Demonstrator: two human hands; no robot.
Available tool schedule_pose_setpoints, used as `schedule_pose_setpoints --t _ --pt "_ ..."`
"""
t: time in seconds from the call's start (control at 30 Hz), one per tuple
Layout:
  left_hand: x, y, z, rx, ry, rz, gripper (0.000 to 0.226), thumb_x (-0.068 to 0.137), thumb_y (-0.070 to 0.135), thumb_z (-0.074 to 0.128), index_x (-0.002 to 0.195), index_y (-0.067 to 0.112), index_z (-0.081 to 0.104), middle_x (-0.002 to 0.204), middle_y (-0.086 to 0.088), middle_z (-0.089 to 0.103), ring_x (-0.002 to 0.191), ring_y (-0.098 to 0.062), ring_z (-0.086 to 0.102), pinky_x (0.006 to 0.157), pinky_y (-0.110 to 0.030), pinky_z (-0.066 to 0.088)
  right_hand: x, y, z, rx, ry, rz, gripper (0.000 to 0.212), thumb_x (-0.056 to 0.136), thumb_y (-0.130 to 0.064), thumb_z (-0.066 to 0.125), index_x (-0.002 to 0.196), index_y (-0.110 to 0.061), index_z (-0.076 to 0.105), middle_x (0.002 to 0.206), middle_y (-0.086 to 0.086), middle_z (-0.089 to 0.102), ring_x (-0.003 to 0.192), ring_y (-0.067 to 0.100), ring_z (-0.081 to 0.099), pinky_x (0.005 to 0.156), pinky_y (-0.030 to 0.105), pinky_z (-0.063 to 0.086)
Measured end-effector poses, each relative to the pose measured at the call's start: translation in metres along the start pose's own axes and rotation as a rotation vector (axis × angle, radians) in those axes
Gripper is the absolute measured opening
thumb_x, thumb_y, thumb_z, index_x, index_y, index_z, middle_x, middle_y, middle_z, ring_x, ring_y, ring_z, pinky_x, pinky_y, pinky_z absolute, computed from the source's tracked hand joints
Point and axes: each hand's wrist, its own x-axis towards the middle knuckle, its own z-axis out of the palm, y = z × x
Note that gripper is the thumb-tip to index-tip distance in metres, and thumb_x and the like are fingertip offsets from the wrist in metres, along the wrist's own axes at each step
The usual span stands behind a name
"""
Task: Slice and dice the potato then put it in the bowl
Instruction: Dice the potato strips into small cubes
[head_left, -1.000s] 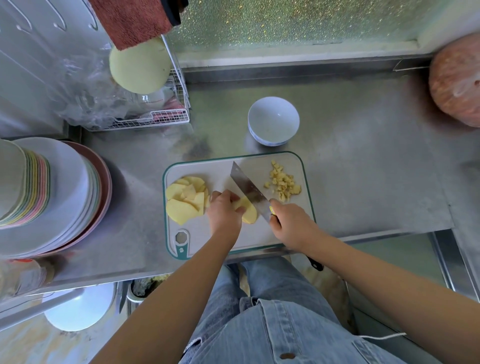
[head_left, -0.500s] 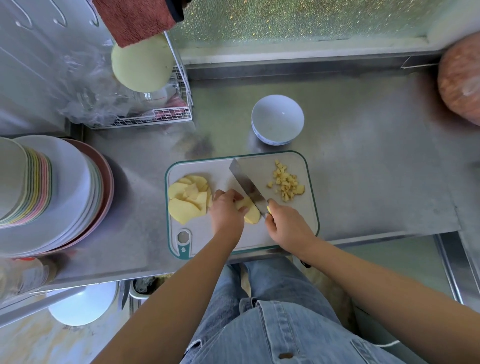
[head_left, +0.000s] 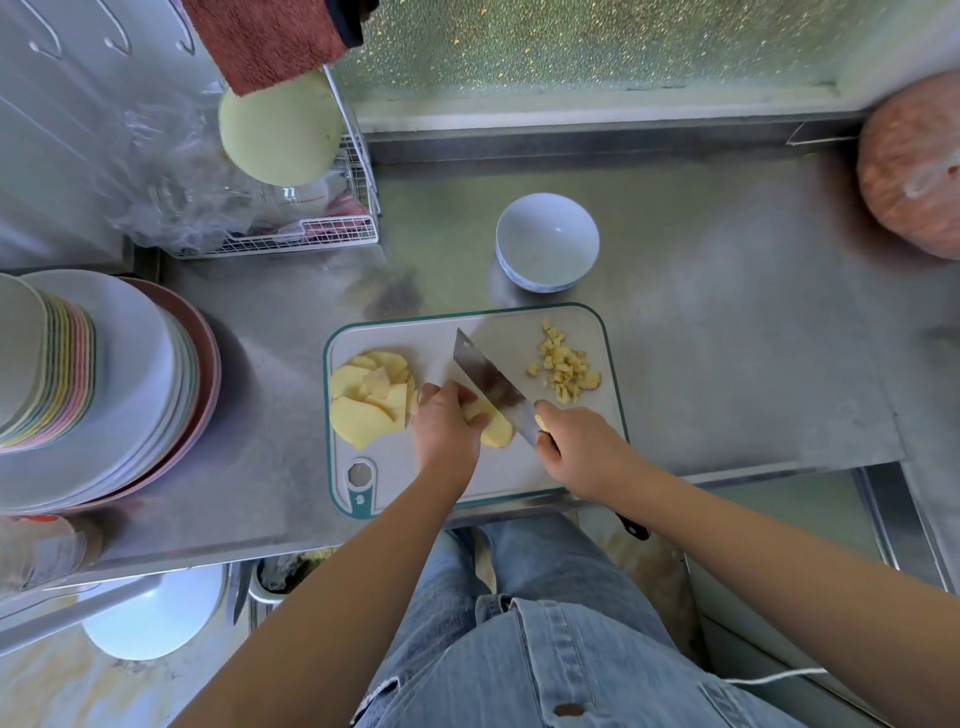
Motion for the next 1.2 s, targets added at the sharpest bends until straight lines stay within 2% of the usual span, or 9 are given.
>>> schedule_pose_setpoints --t 0.27,0.37,0.6,0.7,0.8,0.87,0.93,1.07,1.2 --pt "0.002 0.001 0.001 -0.022 0.005 -0.010 0.025 0.081 0.017 0.075 0.103 0.014 0.064 0.105 -0.003 0.055 0.089 -0.018 0.054 0.080 -0.026 0.044 0.002 -0.005 0.015 -0.013 0.021 0.018 0.007 0.094 -0.016 0.042 0.089 -0.014 0.038 0.062 -0.004 0.040 0.055 0.015 0.042 0.047 0.026 0.025" --pt "0.001 0.001 0.000 -0.032 -0.001 -0.008 0.025 0.080 0.016 0.075 0.103 0.014 0.064 0.104 -0.004 0.054 0.089 -0.019 0.053 0.080 -0.026 0.043 0.007 -0.007 0.023 -0.002 0.068 0.026 0.009 0.094 -0.017 0.044 0.096 -0.008 0.046 0.067 0.000 0.046 0.062 0.022 0.050 0.053 0.032 0.036" --pt "-0.005 -0.001 -0.001 -0.114 0.030 -0.022 0.029 0.078 0.018 0.076 0.103 0.015 0.062 0.100 -0.003 0.055 0.088 -0.020 0.056 0.077 -0.028 0.045 0.014 -0.005 0.020 0.094 0.129 0.076 0.010 0.094 -0.014 0.044 0.090 -0.005 0.044 0.064 0.006 0.047 0.060 0.026 0.048 0.055 0.039 0.037" --pt "-0.011 -0.004 -0.003 -0.191 0.108 -0.071 0.028 0.080 0.027 0.074 0.100 0.016 0.058 0.091 0.001 0.059 0.079 -0.018 0.057 0.067 -0.027 0.042 0.006 -0.002 0.010 0.077 0.108 0.011 0.009 0.093 -0.015 0.044 0.087 -0.010 0.040 0.059 -0.001 0.039 0.056 0.023 0.043 0.051 0.034 0.031" --pt "-0.015 -0.008 -0.003 -0.240 0.125 -0.183 0.022 0.080 0.031 0.074 0.080 0.023 0.053 0.074 0.005 0.062 0.070 -0.021 0.064 0.065 -0.035 0.054 0.000 0.000 0.004 0.013 0.069 -0.024 0.010 0.093 -0.015 0.043 0.086 -0.014 0.035 0.058 -0.004 0.036 0.053 0.021 0.039 0.046 0.029 0.020" --pt "-0.015 -0.008 -0.003 -0.242 0.101 -0.240 0.022 0.080 0.031 0.073 0.072 0.026 0.053 0.069 0.004 0.065 0.067 -0.022 0.066 0.062 -0.032 0.054 -0.002 -0.001 0.002 -0.028 0.039 -0.041 0.012 0.094 -0.015 0.042 0.087 -0.016 0.032 0.059 -0.004 0.035 0.052 0.016 0.036 0.046 0.027 0.018" --pt "-0.013 -0.006 -0.002 -0.228 0.080 -0.263 0.017 0.081 0.030 0.072 0.072 0.024 0.058 0.067 0.003 0.068 0.068 -0.020 0.067 0.058 -0.026 0.049 -0.003 -0.003 0.002 -0.040 0.016 -0.046 0.012 0.094 -0.015 0.042 0.087 -0.016 0.032 0.059 -0.004 0.035 0.052 0.014 0.036 0.046 0.026 0.019" --pt "-0.008 -0.004 -0.001 -0.219 0.052 -0.284 0.013 0.080 0.026 0.072 0.073 0.020 0.063 0.068 0.001 0.069 0.070 -0.019 0.065 0.058 -0.026 0.047 -0.003 -0.004 0.004 -0.026 0.001 -0.031 0.012 0.093 -0.013 0.042 0.085 -0.014 0.033 0.059 -0.004 0.035 0.051 0.011 0.034 0.046 0.026 0.020" --pt "-0.005 -0.005 -0.003 -0.238 0.019 -0.300 0.011 0.080 0.024 0.073 0.073 0.019 0.065 0.070 0.000 0.070 0.069 -0.017 0.065 0.049 -0.021 0.038 0.005 -0.008 0.015 -0.042 0.030 -0.022 0.005 0.094 -0.014 0.042 0.091 -0.013 0.038 0.060 -0.006 0.033 0.057 0.020 0.038 0.046 0.026 0.019"
